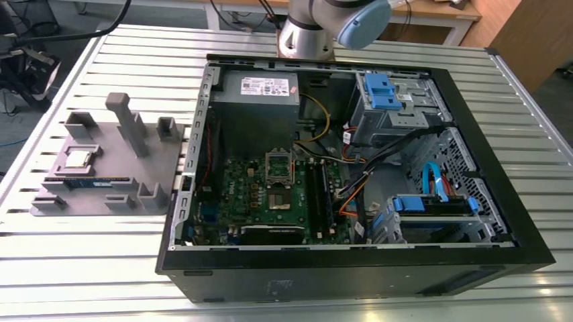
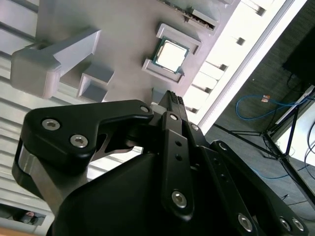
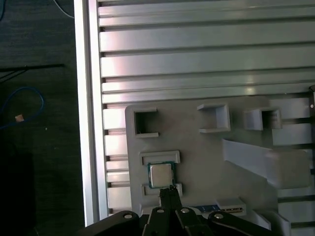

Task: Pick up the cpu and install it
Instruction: 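Pick up the cpu and move it towards the insertion slot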

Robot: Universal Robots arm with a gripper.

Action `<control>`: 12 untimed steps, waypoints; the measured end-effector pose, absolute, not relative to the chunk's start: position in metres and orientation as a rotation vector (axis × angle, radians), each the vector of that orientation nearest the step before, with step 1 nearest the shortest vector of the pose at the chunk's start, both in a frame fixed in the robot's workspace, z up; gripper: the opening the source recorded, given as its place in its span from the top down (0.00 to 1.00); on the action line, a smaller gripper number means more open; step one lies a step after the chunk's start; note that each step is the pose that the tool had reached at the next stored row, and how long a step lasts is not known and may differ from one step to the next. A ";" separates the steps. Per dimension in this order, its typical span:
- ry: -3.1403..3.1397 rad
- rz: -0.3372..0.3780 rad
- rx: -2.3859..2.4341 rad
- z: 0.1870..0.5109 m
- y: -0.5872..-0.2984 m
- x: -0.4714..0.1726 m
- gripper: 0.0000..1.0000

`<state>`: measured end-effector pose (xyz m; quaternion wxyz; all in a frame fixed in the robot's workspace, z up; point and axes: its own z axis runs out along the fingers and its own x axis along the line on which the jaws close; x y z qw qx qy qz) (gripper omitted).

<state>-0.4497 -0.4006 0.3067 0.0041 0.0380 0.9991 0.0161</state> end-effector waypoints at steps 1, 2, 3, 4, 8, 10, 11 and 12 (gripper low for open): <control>3.131 0.050 0.119 0.305 -0.401 -0.450 0.89; 3.132 0.050 0.119 0.304 -0.401 -0.450 0.89; 3.132 0.050 0.119 0.303 -0.401 -0.450 0.89; 3.133 0.050 0.119 0.301 -0.401 -0.450 0.89; 3.134 0.049 0.119 0.296 -0.401 -0.450 0.89; 3.135 0.049 0.119 0.294 -0.401 -0.450 0.89; 3.135 0.049 0.119 0.293 -0.401 -0.450 0.89; 3.135 0.049 0.119 0.292 -0.401 -0.450 0.89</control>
